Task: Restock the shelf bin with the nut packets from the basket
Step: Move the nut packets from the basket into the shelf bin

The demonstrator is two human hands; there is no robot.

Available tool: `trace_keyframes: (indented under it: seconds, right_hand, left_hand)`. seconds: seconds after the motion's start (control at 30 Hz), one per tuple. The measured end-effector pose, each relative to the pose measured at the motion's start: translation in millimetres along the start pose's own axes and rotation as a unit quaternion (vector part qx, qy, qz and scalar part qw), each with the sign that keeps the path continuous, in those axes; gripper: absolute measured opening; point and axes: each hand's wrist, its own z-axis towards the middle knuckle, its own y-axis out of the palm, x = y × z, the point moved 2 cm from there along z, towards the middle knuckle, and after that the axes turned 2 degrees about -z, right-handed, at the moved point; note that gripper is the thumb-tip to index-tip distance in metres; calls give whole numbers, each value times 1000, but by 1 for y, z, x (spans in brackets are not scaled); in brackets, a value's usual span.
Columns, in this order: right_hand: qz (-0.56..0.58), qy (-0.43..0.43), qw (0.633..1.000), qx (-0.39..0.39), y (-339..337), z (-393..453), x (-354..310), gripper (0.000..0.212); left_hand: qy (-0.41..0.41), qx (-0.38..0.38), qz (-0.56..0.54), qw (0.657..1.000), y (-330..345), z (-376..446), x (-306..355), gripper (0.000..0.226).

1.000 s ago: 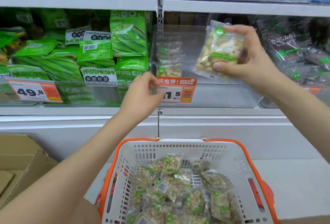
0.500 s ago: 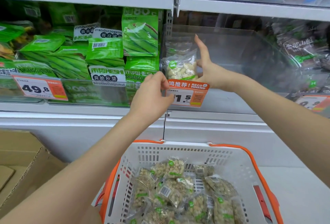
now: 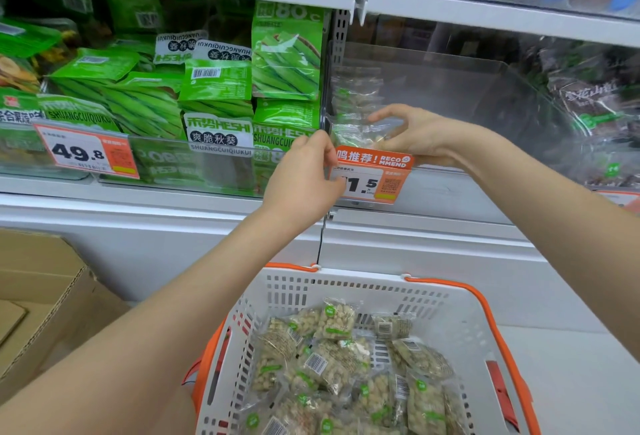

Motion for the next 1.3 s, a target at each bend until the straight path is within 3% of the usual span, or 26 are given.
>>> trace_keyframes:
  seconds: [0.13, 0.23, 0.4, 0.57, 0.93, 1.0, 1.07, 1.17, 1.23, 1.3]
  right_hand:
    - [20, -1, 999, 35, 11, 5, -5, 49]
    - [68, -5, 998, -6, 12, 1, 2, 52]
    - [36, 30, 995, -85, 1, -8, 4, 89]
    - [42, 16, 997, -66, 10, -2, -2, 71]
    - [55, 7, 998, -43, 4, -15, 2, 67]
    - [46, -27, 999, 6, -1, -25, 3, 59]
    - [-1, -98, 987, 131, -5, -38, 10, 48]
    - [-36, -214, 928, 302, 2, -71, 30, 36]
    - [-49, -265, 895, 355, 19, -92, 50, 30]
    - [-49, -279, 885, 370, 45, -106, 81, 30]
  left_hand:
    - [-6, -3, -1, 1000, 2, -2, 2, 26]
    - [-9, -2, 0, 1000, 3, -1, 3, 28]
    - [-7, -12, -1, 1000, 1, -3, 4, 28]
    - [-8, -17, -5, 1000, 0, -3, 3, 28]
    - [4, -14, -28, 999, -2, -4, -3, 29]
    - [10, -10, -37, 999, -5, -4, -6, 29]
    - [20, -1, -35, 999, -9, -8, -8, 32]
    - [25, -7, -21, 999, -14, -20, -9, 31]
    - [19, -33, -15, 999, -9, -30, -13, 27]
    - [-8, -86, -18, 996, 6, -43, -22, 25]
